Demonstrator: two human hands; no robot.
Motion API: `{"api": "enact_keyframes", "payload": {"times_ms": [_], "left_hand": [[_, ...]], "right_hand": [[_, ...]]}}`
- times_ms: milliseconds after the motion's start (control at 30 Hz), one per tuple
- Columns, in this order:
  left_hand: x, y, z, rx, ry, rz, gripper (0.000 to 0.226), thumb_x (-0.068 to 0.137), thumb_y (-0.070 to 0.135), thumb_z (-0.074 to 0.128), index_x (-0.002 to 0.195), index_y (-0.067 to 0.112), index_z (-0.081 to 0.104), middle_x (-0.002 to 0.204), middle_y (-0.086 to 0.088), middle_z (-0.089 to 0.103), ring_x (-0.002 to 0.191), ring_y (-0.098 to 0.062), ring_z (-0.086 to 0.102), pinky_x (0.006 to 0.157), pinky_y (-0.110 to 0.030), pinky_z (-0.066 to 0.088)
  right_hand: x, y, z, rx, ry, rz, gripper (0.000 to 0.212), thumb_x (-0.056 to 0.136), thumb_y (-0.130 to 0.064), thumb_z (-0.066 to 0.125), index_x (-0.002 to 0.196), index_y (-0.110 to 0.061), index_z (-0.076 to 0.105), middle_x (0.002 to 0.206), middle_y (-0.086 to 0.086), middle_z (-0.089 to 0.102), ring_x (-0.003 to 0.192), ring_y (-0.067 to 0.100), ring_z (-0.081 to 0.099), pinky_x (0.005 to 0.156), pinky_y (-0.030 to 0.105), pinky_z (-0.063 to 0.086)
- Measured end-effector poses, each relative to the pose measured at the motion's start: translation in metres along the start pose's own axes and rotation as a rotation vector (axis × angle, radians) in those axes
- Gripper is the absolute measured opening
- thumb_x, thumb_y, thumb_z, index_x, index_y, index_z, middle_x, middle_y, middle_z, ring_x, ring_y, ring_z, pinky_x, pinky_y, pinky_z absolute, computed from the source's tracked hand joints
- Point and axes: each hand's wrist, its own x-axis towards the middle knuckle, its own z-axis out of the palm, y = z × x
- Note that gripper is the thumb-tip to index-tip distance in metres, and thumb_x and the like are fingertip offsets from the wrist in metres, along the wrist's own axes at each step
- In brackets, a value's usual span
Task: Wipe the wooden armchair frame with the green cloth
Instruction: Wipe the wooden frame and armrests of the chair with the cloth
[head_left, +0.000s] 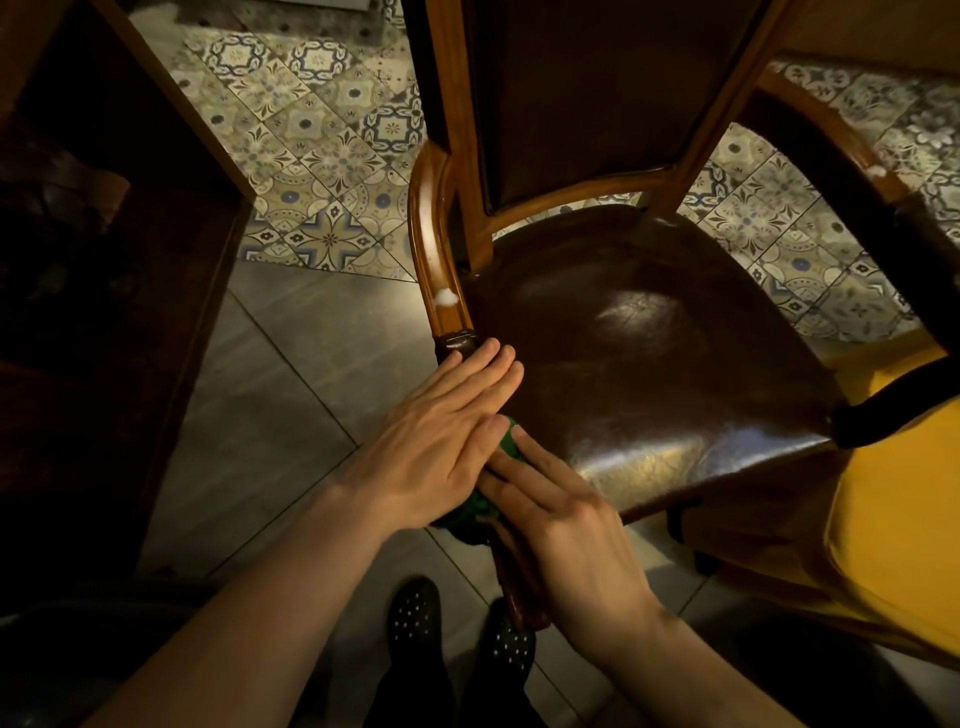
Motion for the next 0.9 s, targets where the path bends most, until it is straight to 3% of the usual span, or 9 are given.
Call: {"api": "enact_keyframes", "payload": {"times_ms": [200,333,433,533,633,700,900], "left_hand": [[0.000,0.000,0.001,-0.021,0.005,-0.007,0.056,0.109,0.038,0.010,0.158,0.017,0.024,0.168,0.003,0.019,0.155,-0.005,0.004,0.126,-0.042,0.013],[-0.002,0.000,0.002,-0.002,-0.003,-0.017,0.053,0.109,0.035,0.014,0.159,0.017,0.021,0.169,0.004,0.015,0.155,-0.004,0.001,0.126,-0.043,0.012],[-0.002,0.001,0.003,-0.020,-0.011,-0.027,0.054,0.109,0.038,0.013,0.160,0.019,0.017,0.170,0.005,0.010,0.155,-0.005,-0.003,0.127,-0.040,0.007],[-0.002,0.003,0.005,0.030,-0.039,-0.049,0.059,0.107,0.046,0.010,0.161,0.022,0.010,0.170,0.007,0.002,0.154,-0.005,-0.009,0.126,-0.039,0.001],[-0.001,0.005,0.006,0.099,-0.052,-0.051,0.061,0.105,0.051,0.010,0.161,0.026,0.007,0.170,0.009,-0.002,0.154,-0.006,-0.013,0.124,-0.038,-0.004],[-0.001,0.005,0.007,0.130,-0.053,-0.046,0.062,0.105,0.052,0.015,0.161,0.026,0.007,0.170,0.009,-0.002,0.154,-0.007,-0.014,0.123,-0.037,-0.006],[-0.003,0.007,0.005,0.164,-0.018,-0.028,0.067,0.106,0.057,0.026,0.161,0.021,0.013,0.169,0.007,0.004,0.154,-0.007,-0.013,0.121,-0.029,-0.016]], "right_hand": [[-0.007,0.010,-0.010,0.138,0.034,0.021,0.038,0.092,-0.019,0.068,0.130,-0.019,0.064,0.138,-0.003,0.062,0.127,0.020,0.057,0.096,0.041,0.056],[-0.030,0.037,-0.033,0.256,0.182,0.271,0.032,0.088,-0.011,0.068,0.116,-0.027,0.065,0.112,-0.014,0.064,0.101,0.001,0.062,0.081,0.028,0.058],[-0.034,0.071,-0.063,0.200,0.305,0.453,0.030,0.088,-0.012,0.068,0.103,-0.036,0.059,0.093,-0.016,0.063,0.081,-0.003,0.062,0.065,0.015,0.047],[-0.008,0.095,-0.093,0.200,0.473,0.522,0.017,0.092,-0.018,0.063,0.109,-0.023,0.064,0.089,-0.005,0.068,0.069,-0.004,0.062,0.058,0.010,0.043],[0.041,0.096,-0.115,0.246,0.525,0.432,0.029,0.093,-0.031,0.058,0.118,-0.019,0.065,0.099,-0.005,0.066,0.085,0.009,0.066,0.071,0.027,0.056],[0.077,0.086,-0.120,0.307,0.498,0.299,0.027,0.092,-0.030,0.058,0.116,-0.021,0.066,0.104,-0.006,0.068,0.094,0.009,0.067,0.082,0.038,0.059],[0.158,0.047,-0.090,0.268,0.181,-0.198,0.037,0.090,-0.008,0.066,0.125,-0.019,0.069,0.132,0.001,0.065,0.126,0.016,0.057,0.105,0.044,0.048]]}}
